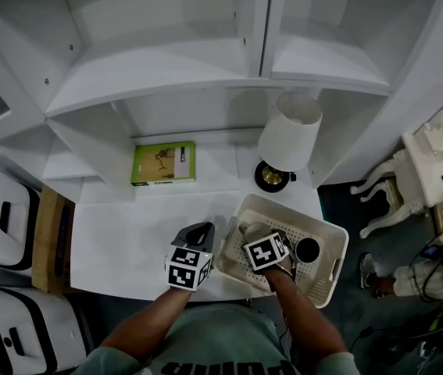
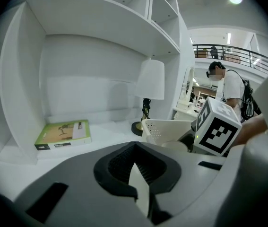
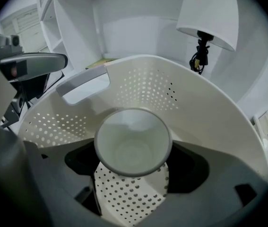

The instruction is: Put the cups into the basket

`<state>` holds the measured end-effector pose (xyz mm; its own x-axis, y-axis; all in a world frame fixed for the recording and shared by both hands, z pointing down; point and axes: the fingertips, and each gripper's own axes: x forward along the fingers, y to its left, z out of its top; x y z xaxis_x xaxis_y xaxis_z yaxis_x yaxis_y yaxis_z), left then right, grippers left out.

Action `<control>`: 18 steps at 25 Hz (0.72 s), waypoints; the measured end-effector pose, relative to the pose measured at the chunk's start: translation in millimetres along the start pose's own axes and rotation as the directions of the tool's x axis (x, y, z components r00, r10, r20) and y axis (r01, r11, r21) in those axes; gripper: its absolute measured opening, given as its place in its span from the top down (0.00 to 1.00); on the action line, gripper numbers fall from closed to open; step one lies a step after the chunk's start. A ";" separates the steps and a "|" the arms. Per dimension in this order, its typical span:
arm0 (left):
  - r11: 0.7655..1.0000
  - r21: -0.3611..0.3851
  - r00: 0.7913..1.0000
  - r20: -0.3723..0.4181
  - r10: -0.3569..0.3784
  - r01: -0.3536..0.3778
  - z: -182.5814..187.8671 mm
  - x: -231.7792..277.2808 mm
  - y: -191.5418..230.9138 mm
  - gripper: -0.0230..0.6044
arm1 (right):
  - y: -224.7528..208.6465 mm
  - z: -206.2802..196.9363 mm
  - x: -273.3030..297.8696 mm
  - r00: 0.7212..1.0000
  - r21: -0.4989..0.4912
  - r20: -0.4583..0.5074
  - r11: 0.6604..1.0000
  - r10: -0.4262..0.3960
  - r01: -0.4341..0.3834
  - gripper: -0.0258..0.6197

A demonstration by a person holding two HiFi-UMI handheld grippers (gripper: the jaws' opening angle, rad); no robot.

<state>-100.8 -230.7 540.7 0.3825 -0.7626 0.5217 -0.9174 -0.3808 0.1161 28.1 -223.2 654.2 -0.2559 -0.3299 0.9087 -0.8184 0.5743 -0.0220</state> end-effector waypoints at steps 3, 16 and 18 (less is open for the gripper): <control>1.000 0.000 1.000 -0.005 -0.005 0.005 -0.9 0.7 -3.1 0.95 | 0.0 -7.6 0.6 1.000 0.009 -0.022 1.000 0.012 -0.011 0.35; 1.000 0.010 1.000 0.000 0.009 -0.009 2.8 -7.8 -12.2 0.95 | -0.1 -9.8 -34.3 0.997 0.066 0.041 0.996 0.058 -0.061 0.35; 1.000 0.007 1.000 0.007 0.013 -0.013 3.4 -11.7 -15.4 0.95 | -2.4 -1.2 -47.7 0.994 0.055 0.098 0.997 0.039 -0.045 0.35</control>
<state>-90.8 -217.6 530.0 0.3718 -0.7709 0.5172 -0.9214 -0.3746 0.1040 42.9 -208.0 611.4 -0.3374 -0.3791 0.8617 -0.8331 0.5464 -0.0858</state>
